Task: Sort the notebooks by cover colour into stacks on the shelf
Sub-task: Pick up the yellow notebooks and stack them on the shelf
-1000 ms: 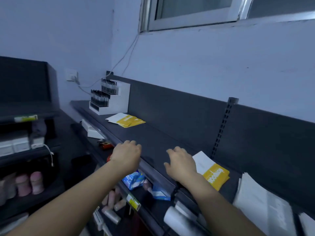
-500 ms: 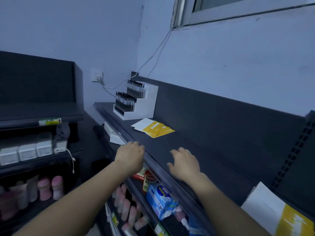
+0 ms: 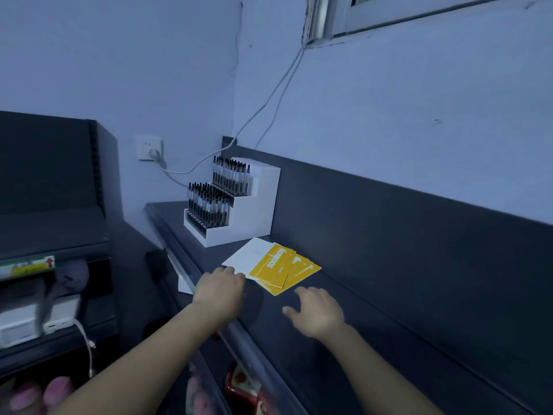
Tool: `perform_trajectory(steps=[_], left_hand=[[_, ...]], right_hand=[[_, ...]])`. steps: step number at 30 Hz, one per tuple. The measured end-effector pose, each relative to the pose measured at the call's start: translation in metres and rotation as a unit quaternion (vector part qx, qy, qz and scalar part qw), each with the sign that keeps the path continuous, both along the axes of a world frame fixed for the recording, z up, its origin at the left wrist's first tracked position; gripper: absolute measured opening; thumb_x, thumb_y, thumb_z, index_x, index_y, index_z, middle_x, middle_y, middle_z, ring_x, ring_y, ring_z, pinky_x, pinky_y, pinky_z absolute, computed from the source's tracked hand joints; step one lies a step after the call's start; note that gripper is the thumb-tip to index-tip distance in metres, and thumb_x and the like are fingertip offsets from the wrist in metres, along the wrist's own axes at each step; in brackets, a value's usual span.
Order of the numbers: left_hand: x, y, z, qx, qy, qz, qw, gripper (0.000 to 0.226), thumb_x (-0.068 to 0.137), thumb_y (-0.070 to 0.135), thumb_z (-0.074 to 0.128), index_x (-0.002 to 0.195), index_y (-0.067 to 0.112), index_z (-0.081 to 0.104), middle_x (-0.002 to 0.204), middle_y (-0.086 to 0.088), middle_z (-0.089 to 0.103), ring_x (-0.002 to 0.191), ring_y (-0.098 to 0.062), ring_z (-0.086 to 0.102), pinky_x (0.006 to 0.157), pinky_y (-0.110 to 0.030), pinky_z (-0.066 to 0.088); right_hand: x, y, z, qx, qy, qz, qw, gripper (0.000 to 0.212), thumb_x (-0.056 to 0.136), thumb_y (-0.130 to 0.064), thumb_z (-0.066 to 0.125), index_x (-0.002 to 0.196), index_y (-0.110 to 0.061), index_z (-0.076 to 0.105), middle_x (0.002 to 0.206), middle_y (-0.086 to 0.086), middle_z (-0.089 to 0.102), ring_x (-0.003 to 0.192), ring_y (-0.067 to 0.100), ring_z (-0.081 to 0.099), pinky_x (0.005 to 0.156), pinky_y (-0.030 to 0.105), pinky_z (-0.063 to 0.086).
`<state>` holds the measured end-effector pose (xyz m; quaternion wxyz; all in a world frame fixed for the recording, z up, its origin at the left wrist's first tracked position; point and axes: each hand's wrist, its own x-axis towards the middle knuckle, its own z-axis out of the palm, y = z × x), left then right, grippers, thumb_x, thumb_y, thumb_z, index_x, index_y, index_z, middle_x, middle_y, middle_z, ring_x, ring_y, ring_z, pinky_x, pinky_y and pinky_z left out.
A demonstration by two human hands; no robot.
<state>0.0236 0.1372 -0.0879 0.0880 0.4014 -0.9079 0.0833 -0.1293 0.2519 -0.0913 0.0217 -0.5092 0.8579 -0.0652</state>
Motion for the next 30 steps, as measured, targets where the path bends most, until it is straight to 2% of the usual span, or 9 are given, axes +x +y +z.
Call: perform_trajectory(steps=[3,6,10,15,20,23,26,28,30], left_hand=[[-0.016,-0.028,-0.007,0.012,-0.010,0.002,1.000,0.033,0.099,0.035,0.040,0.124,0.016,0.051,0.126,-0.005,0.051,0.120,-0.024,0.047,0.093,-0.036,0.039],[-0.033,-0.058,-0.013,0.024,-0.023,0.020,0.999,0.032,0.096,0.025,0.038,0.124,0.018,0.051,0.127,-0.005,0.050,0.119,-0.024,0.047,0.093,-0.036,0.038],[-0.055,-0.099,-0.020,0.071,-0.038,0.051,0.996,0.039,0.096,0.027,0.036,0.132,0.016,0.046,0.133,-0.007,0.048,0.124,-0.025,0.044,0.098,-0.039,0.035],[-0.084,-0.143,-0.028,0.157,-0.008,0.023,0.987,0.048,0.097,0.041,0.037,0.135,0.012,0.040,0.138,-0.009,0.047,0.128,-0.027,0.042,0.100,-0.040,0.037],[-0.111,-0.170,-0.027,0.218,0.030,-0.030,0.975,0.043,0.088,0.037,0.054,0.122,0.012,0.047,0.127,-0.009,0.051,0.122,-0.028,0.043,0.095,-0.039,0.041],[-0.123,-0.183,-0.025,0.298,0.071,-0.042,0.951,0.042,0.081,0.026,0.064,0.117,0.013,0.047,0.123,-0.008,0.053,0.117,-0.027,0.048,0.090,-0.036,0.046],[-0.132,-0.185,-0.022,0.376,0.131,-0.040,0.916,0.057,0.077,0.016,0.071,0.123,0.006,0.039,0.122,-0.011,0.055,0.114,-0.029,0.054,0.085,-0.034,0.049],[-0.136,-0.184,-0.022,0.383,0.141,-0.039,0.912,0.067,0.074,0.019,0.076,0.124,0.003,0.036,0.119,-0.012,0.057,0.111,-0.030,0.056,0.079,-0.033,0.049],[-0.136,-0.186,-0.024,0.407,0.151,-0.032,0.900,0.068,0.068,0.028,0.081,0.118,0.004,0.041,0.113,-0.008,0.059,0.106,-0.027,0.059,0.078,-0.033,0.051]], right_hand=[[-0.014,-0.020,-0.009,0.022,-0.016,-0.017,0.999,0.060,0.094,-0.053,0.044,0.139,-0.014,0.040,0.138,0.006,0.049,0.131,0.025,0.041,0.103,0.039,0.039],[-0.025,-0.038,-0.015,0.026,-0.042,-0.038,0.998,0.059,0.093,-0.054,0.044,0.135,-0.013,0.043,0.135,0.006,0.052,0.128,0.026,0.044,0.098,0.039,0.042],[-0.037,-0.061,-0.021,0.015,-0.075,-0.065,0.995,0.050,0.092,-0.056,0.046,0.120,-0.015,0.051,0.123,0.004,0.057,0.117,0.025,0.051,0.089,0.038,0.047],[-0.043,-0.092,-0.016,-0.011,-0.102,-0.111,0.989,0.053,0.092,-0.052,0.050,0.131,-0.015,0.048,0.130,0.006,0.055,0.120,0.026,0.049,0.093,0.036,0.046],[-0.044,-0.120,-0.014,-0.040,-0.119,-0.160,0.979,0.053,0.090,-0.052,0.052,0.130,-0.017,0.049,0.132,0.006,0.055,0.123,0.028,0.046,0.095,0.035,0.044],[-0.041,-0.129,-0.013,-0.086,-0.156,-0.185,0.967,0.050,0.090,-0.045,0.055,0.131,-0.017,0.048,0.131,0.004,0.055,0.122,0.026,0.048,0.093,0.032,0.043],[-0.042,-0.135,-0.013,-0.154,-0.202,-0.210,0.944,0.049,0.092,-0.033,0.057,0.136,-0.016,0.045,0.134,0.003,0.054,0.121,0.022,0.051,0.095,0.029,0.044],[-0.045,-0.137,-0.014,-0.182,-0.232,-0.230,0.927,0.054,0.091,-0.034,0.059,0.141,-0.020,0.042,0.140,0.000,0.050,0.127,0.019,0.048,0.098,0.027,0.041],[-0.050,-0.137,-0.018,-0.215,-0.272,-0.255,0.903,0.054,0.089,-0.033,0.062,0.139,-0.022,0.045,0.140,0.000,0.050,0.127,0.017,0.048,0.103,0.030,0.041]])
